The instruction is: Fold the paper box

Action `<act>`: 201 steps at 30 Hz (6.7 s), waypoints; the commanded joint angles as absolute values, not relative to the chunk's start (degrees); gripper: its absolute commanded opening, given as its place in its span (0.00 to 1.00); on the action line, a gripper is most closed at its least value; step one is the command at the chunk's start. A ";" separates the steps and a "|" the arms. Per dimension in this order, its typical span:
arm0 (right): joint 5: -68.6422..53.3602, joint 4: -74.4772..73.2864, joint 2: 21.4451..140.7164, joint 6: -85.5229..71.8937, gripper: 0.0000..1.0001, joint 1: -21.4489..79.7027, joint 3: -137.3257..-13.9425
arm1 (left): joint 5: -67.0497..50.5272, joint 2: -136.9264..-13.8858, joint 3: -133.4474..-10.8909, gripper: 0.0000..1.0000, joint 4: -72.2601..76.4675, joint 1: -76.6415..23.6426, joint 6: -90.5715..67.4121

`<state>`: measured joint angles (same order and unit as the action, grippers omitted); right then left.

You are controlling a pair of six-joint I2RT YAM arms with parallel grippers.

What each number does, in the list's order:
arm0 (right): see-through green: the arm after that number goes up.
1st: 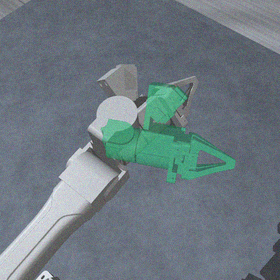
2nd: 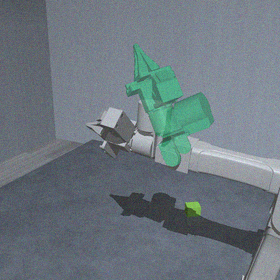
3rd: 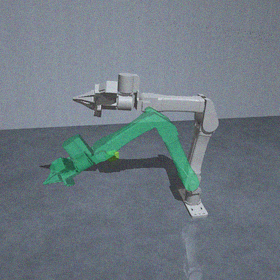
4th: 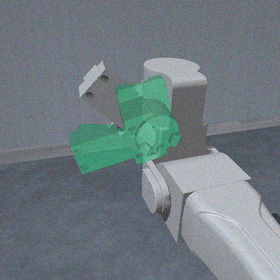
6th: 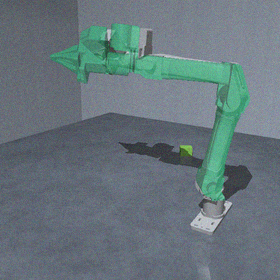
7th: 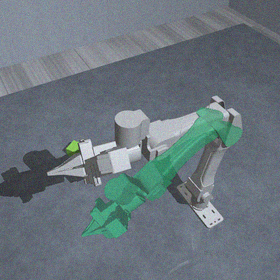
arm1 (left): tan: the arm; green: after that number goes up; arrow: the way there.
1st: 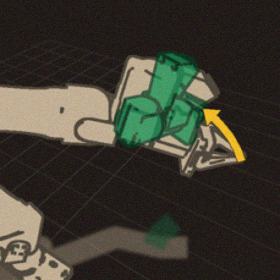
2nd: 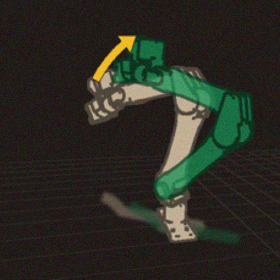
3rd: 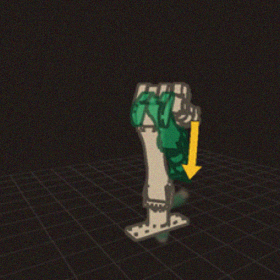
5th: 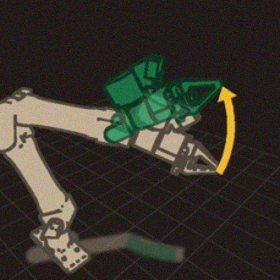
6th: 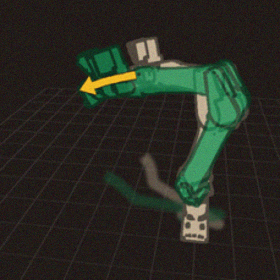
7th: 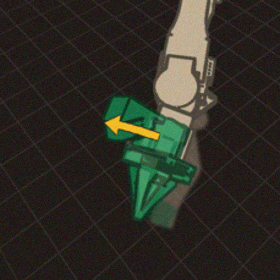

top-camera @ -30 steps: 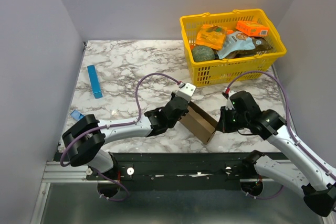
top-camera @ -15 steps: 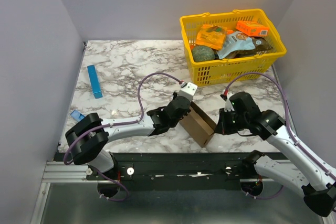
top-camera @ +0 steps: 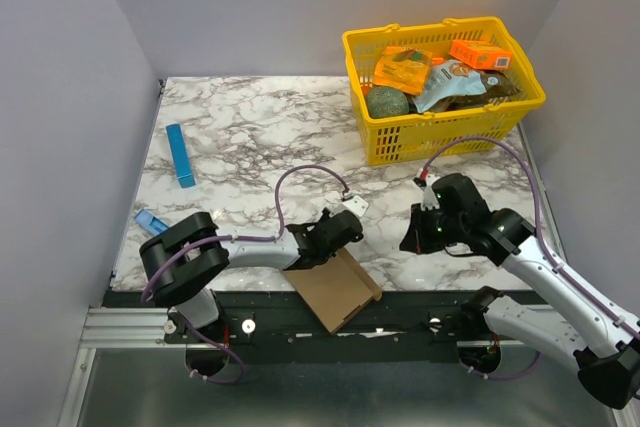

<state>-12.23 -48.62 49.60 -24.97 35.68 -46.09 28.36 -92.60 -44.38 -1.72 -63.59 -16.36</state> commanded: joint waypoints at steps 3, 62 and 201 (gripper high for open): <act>-17.21 -40.01 52.11 -26.80 0.20 36.12 -43.16 | 33.39 -88.16 -41.05 0.00 -1.68 -64.16 -15.56; -15.21 -24.07 79.72 1.58 0.12 53.70 -55.09 | 32.61 -40.79 -23.71 0.50 2.21 -63.90 -23.91; 20.13 -54.58 74.35 -14.49 0.15 46.14 -69.34 | -11.16 -87.54 -54.32 0.22 -2.81 -32.52 -27.07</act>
